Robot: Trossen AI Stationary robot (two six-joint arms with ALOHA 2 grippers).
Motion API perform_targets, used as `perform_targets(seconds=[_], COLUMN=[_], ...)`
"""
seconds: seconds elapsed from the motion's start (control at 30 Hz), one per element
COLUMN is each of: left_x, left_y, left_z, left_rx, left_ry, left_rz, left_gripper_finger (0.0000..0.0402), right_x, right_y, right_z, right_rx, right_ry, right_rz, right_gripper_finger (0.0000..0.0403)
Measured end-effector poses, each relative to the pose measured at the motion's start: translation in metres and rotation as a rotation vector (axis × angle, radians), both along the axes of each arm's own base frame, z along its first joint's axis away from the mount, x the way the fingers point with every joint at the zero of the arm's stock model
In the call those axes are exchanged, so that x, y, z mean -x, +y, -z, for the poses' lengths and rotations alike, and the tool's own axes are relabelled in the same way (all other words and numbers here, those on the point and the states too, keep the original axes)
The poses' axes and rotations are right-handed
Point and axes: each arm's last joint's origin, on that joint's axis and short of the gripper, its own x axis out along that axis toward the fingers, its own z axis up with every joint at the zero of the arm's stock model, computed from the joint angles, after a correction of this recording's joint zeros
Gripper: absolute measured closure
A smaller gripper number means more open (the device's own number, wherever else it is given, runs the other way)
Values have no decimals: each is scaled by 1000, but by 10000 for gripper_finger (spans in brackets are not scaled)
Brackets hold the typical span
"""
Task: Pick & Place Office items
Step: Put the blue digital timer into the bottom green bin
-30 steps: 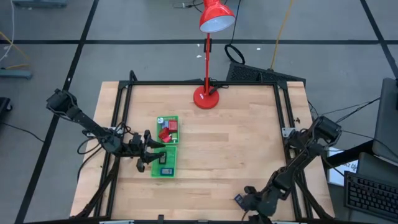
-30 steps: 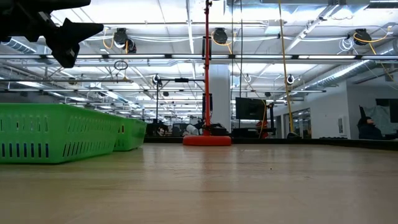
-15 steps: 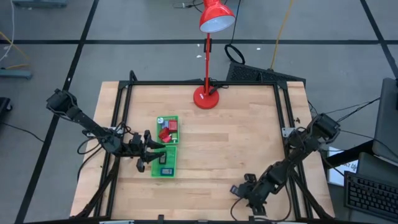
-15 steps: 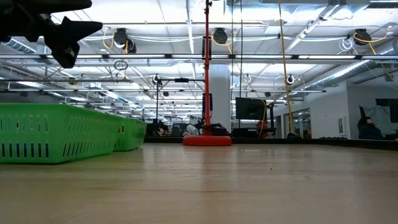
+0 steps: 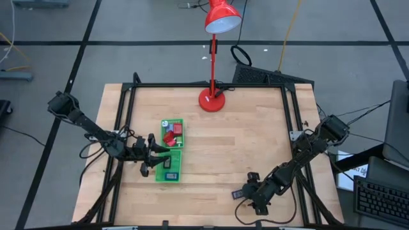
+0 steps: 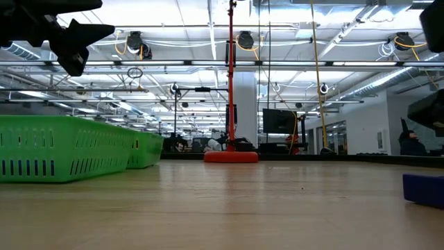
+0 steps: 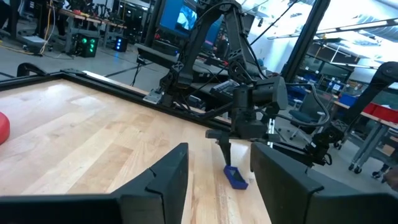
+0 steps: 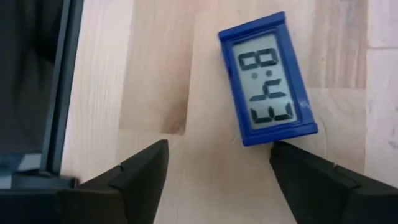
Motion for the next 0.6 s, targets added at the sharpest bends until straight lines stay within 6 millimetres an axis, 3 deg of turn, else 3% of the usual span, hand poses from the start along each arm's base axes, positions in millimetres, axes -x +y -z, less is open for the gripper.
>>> perform_targets(seconds=[0.2,0.6], left_x=[0,0], left_y=[0,0], left_z=[0,0], left_rx=[-1,-1], left_ry=[1,2], left_rz=[0,0], left_gripper_finger=[207,188], right_x=[11,21], right_y=[-10,-22], right_z=[14,23], right_rx=[77,230], right_ry=[29,60], right_rz=[-86,-124], right_gripper_finger=[110,131])
